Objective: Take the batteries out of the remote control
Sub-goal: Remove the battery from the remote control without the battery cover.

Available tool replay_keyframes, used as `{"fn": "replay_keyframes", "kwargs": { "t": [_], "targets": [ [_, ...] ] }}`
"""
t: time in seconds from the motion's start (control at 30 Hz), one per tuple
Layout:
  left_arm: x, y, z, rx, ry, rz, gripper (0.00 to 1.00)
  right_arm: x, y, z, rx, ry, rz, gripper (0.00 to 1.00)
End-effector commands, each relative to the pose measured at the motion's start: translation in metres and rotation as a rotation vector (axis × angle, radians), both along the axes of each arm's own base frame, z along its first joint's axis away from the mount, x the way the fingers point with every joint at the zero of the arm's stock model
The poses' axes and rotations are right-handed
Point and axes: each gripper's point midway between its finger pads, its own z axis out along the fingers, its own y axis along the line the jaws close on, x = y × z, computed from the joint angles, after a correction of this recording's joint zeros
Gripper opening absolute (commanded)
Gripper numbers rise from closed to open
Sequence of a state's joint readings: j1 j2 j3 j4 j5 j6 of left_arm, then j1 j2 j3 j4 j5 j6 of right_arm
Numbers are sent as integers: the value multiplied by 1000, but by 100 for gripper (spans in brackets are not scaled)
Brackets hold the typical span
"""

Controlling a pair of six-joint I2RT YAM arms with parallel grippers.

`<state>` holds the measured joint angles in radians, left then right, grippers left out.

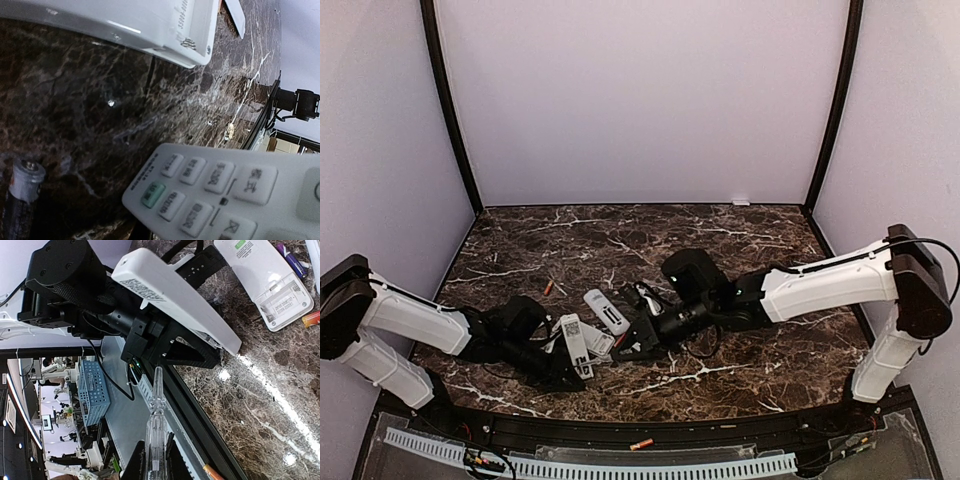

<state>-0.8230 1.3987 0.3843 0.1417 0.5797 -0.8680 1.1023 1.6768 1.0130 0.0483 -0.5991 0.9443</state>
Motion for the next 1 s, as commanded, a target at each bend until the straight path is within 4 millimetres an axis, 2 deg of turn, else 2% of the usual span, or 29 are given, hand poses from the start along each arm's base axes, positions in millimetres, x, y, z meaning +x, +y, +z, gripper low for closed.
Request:
{"fn": "replay_keyframes", "kwargs": {
  "t": [0.0,0.3,0.5,0.6,0.77,0.87,0.97],
  "targets": [
    [2,6,-6,32,-15,12,12,-5,-3,6,30,2,13,0],
    [8,10,11,36,-84,29,17,6,-14,-1,-12,-16,-52,0],
    [15,19,27,70,-151,43,28,19,-26,0,-31,-47,-129,0],
    [24,21,39,53,-180,66,37,26,-34,-3,-75,-90,-161,0],
    [47,16,53,-37,-188,125,51,36,-43,-9,-162,-150,-187,0],
    [60,4,61,-103,-190,127,54,42,-46,-11,-198,-170,-212,0],
    [64,-6,62,-141,-164,104,55,46,-46,-13,-226,-185,-218,0]
  ]
}}
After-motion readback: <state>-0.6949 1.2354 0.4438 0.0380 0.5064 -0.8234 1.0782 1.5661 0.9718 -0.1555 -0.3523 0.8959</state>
